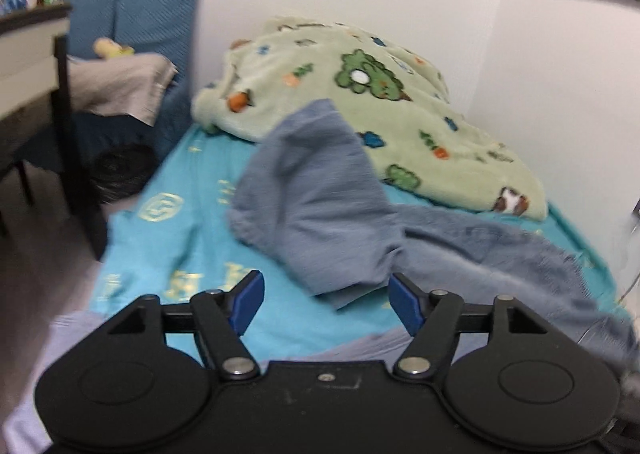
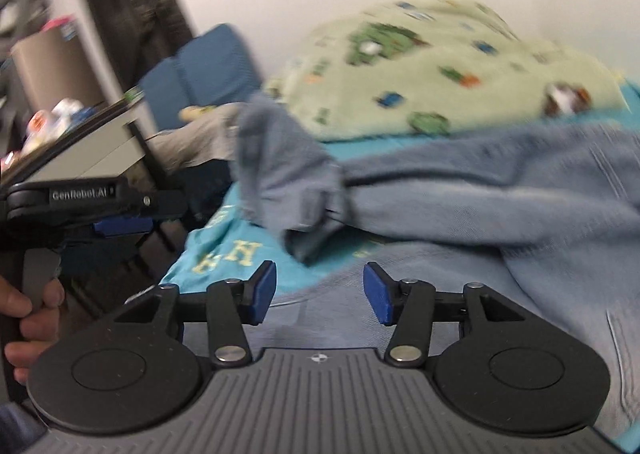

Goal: Fold clothes

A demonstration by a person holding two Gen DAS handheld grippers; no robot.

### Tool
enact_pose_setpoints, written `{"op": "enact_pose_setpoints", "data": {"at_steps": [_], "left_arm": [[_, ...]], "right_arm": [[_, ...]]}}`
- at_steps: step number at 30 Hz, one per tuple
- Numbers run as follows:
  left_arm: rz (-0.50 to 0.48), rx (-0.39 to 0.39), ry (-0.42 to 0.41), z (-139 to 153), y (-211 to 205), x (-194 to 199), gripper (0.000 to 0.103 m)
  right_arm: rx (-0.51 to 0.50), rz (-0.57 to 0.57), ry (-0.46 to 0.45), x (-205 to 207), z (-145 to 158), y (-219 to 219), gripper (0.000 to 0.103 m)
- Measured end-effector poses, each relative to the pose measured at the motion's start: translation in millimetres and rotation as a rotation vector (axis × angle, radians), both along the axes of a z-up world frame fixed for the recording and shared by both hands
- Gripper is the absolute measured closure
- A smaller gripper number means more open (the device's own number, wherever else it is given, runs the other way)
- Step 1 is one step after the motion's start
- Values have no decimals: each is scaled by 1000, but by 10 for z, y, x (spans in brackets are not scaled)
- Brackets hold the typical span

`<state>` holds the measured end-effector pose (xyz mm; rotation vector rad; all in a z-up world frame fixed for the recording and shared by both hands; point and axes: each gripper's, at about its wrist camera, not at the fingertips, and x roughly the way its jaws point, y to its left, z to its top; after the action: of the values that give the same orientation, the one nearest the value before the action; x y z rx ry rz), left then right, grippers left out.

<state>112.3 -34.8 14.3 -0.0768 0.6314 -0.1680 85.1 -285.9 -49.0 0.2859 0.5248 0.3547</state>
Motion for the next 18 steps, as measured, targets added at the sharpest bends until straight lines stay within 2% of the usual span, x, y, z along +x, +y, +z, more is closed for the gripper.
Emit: {"op": "enact_pose_setpoints", "data": {"at_steps": [5,8,11,13,18], "left_arm": [[12,4,9,-8,183,-212,35],[3,42,-22,-2,264,-310,35],[15,20,-54,2,444,-372,32],[15,-8,-63,-7,573,-384,32],[14,-58,-78,-105,729,-294,30]], "right_arm": [[-184,85,-88,-146,60,281,50],[-349,141,-139,-107,84,467,50],[-536,202,-202,9,118,669,50],[-688,287,-236,210,117,870,49],[-1052,566,-264,711,-143,1470,43]]}}
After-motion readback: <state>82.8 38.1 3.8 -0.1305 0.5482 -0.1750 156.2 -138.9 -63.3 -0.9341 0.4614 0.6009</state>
